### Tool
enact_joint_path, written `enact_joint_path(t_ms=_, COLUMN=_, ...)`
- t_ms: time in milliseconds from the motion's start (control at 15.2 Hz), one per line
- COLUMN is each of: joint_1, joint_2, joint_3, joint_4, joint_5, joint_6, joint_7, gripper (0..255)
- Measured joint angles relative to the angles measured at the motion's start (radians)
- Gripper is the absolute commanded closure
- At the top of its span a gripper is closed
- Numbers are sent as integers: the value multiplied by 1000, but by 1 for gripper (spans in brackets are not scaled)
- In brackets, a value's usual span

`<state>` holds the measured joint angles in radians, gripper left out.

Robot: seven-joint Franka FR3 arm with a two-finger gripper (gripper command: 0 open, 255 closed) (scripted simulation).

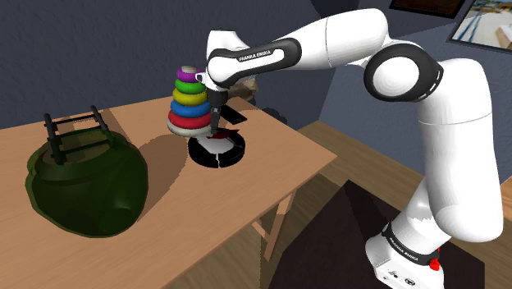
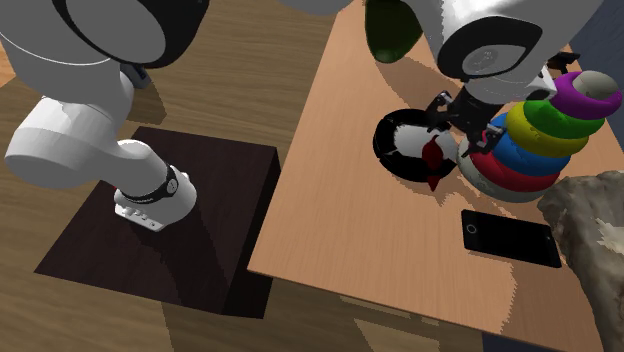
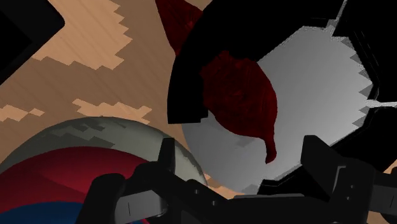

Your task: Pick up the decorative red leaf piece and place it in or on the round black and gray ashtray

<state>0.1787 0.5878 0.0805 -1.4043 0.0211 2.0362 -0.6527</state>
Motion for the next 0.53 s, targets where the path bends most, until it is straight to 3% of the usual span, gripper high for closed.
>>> enact_joint_path(t_ms=528, joint_1=0, joint_2=30, joint_3=2, joint_4=-10, joint_5=0, joint_6=33, joint_7=-10, gripper=0)
